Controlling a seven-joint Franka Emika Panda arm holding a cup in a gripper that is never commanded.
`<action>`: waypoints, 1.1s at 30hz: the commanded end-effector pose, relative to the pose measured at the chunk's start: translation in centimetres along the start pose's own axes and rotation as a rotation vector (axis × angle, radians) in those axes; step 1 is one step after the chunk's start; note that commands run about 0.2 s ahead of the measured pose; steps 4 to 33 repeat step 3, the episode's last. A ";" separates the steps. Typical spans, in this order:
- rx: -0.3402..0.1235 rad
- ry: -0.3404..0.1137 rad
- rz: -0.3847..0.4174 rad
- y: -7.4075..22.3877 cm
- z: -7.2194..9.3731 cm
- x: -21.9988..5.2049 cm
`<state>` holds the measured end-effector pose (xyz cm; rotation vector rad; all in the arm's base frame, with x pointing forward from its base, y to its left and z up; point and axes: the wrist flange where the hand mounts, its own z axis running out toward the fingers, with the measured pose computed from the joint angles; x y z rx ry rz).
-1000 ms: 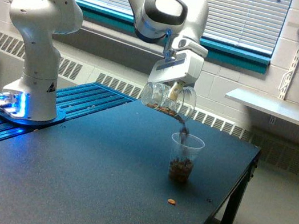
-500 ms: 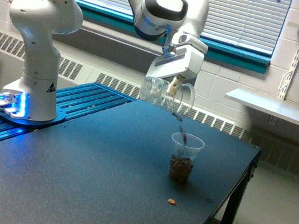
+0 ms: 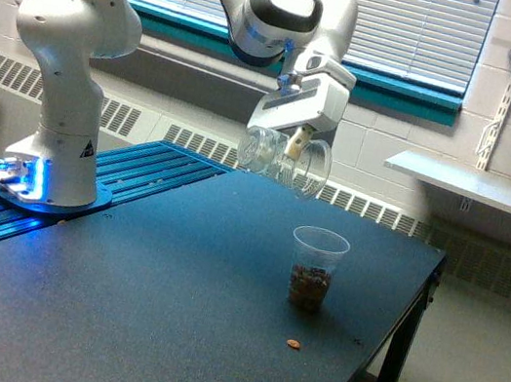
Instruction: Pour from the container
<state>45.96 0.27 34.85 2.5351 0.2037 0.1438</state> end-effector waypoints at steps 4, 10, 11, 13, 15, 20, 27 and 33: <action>0.013 0.015 -0.028 -0.4 -0.1 0.0; 0.013 0.015 -0.028 -0.4 -0.1 0.0; 0.013 0.015 -0.028 -0.4 -0.1 0.0; 0.013 0.015 -0.028 -0.4 -0.1 0.0; 0.013 0.015 -0.028 -0.4 -0.1 0.0; 0.013 0.015 -0.028 -0.4 -0.1 0.0; 0.013 0.015 -0.028 -0.4 -0.1 0.0; 0.013 0.015 -0.028 -0.4 -0.1 0.0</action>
